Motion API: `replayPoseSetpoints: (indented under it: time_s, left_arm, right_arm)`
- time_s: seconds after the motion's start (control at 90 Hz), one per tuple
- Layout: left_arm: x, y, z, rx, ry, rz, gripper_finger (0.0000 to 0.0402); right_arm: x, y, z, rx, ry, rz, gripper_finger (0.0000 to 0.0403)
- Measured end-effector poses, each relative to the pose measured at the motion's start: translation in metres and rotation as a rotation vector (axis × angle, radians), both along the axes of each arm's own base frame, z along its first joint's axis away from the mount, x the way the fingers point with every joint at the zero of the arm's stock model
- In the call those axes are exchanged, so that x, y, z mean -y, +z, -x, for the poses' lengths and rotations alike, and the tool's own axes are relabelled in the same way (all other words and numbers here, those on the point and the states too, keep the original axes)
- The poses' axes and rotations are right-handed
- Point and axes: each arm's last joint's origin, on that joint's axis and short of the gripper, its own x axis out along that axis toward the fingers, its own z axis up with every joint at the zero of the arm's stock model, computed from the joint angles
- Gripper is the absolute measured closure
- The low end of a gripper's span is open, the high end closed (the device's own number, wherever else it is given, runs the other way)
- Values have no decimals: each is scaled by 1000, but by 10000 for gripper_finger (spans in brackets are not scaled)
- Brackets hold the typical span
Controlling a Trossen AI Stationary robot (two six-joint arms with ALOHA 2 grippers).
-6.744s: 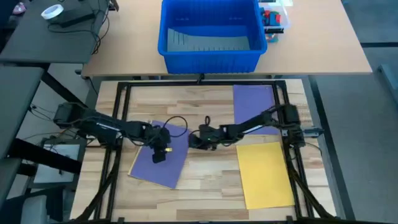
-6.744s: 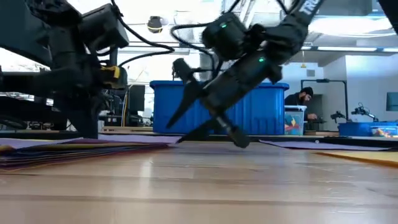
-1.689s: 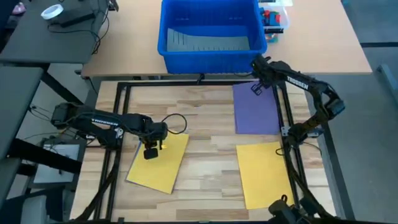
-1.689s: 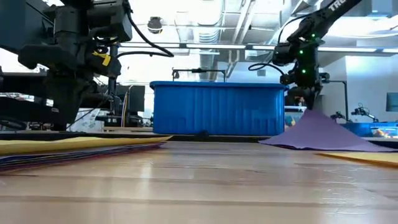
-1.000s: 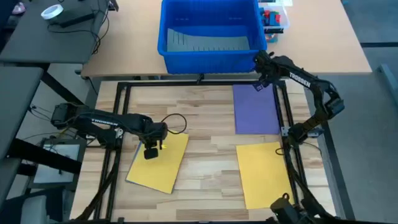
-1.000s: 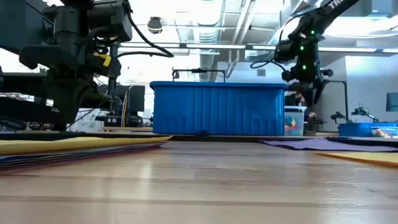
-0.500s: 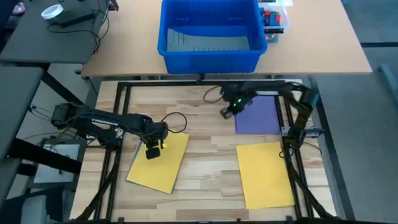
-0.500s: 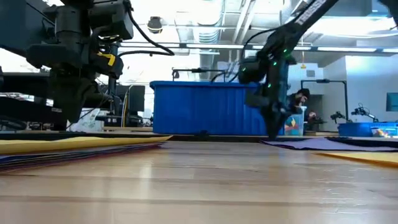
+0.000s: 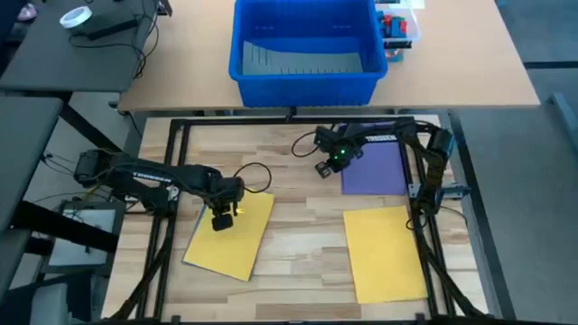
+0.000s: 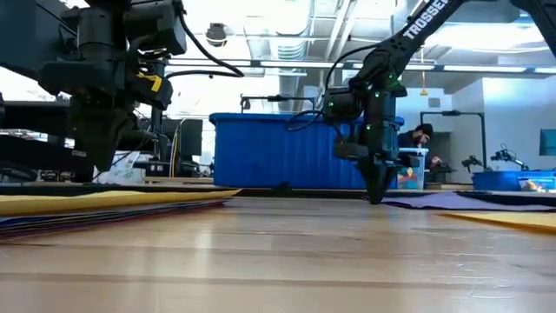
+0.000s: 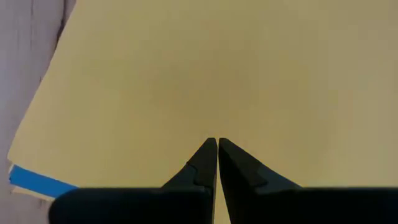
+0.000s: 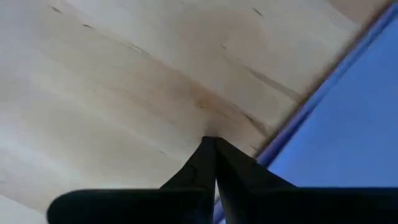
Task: Organize paper
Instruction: Stack the purple paper on top of the other purple paper
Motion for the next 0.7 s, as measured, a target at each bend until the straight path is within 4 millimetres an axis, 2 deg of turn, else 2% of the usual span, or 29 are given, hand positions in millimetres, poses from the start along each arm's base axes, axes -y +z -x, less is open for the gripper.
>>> replayPoseSetpoints:
  time_s: [0.456, 0.7]
  left_arm:
    - [0, 0, 0, 1, 8, -7, 402]
    - [0, 0, 0, 3, 5, -7, 402]
  right_arm:
    - [-2, -1, 8, -75, -36, -27, 403]
    - [1, 4, 4, -56, -88, -22, 403]
